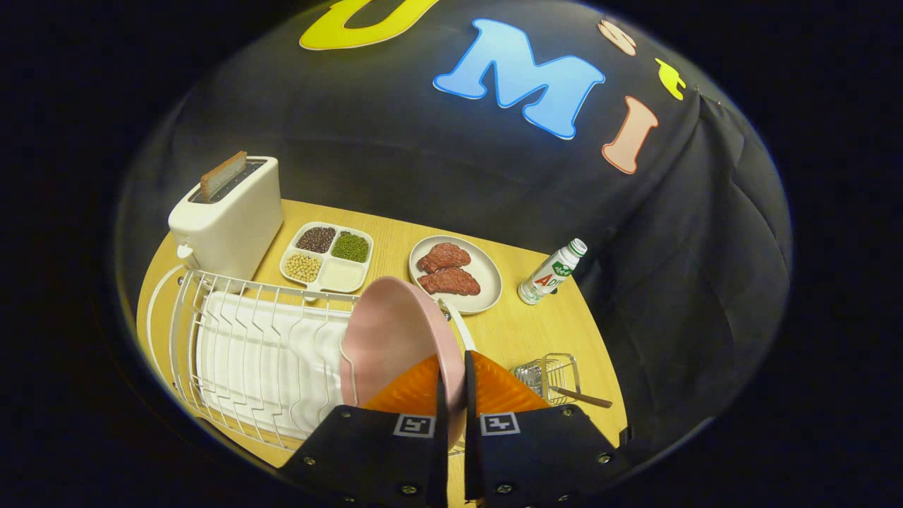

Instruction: Take the plate from the dish rack, then take the spoon from the basket and place it into the plate.

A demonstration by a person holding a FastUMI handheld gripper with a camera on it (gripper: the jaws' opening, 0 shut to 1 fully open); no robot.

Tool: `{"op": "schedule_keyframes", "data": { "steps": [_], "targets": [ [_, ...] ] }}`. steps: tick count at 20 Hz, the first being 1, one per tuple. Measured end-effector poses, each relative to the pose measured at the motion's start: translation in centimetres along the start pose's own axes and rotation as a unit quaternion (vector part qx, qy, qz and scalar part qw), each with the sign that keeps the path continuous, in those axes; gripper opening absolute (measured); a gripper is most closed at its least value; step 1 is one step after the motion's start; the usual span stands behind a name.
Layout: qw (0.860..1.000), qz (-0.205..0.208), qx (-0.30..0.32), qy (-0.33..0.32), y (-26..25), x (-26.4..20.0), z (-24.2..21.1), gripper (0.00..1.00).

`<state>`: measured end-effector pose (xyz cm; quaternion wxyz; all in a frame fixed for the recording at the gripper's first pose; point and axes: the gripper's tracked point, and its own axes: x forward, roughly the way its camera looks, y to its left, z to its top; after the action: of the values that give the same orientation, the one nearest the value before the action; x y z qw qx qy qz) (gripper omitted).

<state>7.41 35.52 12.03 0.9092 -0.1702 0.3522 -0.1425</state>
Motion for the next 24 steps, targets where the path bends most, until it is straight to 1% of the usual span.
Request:
{"op": "schedule_keyframes", "data": {
  "steps": [4, 10, 14, 16, 20, 24],
  "targets": [
    [1.000, -0.020, -0.007, -0.019, -1.5, -0.6, 1.5, 0.09],
    [0.999, 0.001, 0.024, -0.036, -4.2, -2.0, 3.1, 0.09],
    [0.998, 0.030, 0.045, -0.042, -6.6, -3.5, 2.9, 0.09],
    [0.996, 0.053, 0.063, -0.037, -7.6, -4.5, 2.1, 0.09],
    [0.990, 0.092, 0.100, -0.034, -10.7, -6.0, 0.5, 0.09],
    [0.982, 0.130, 0.130, -0.033, -14.2, -7.6, -2.0, 0.09]
  ]
}}
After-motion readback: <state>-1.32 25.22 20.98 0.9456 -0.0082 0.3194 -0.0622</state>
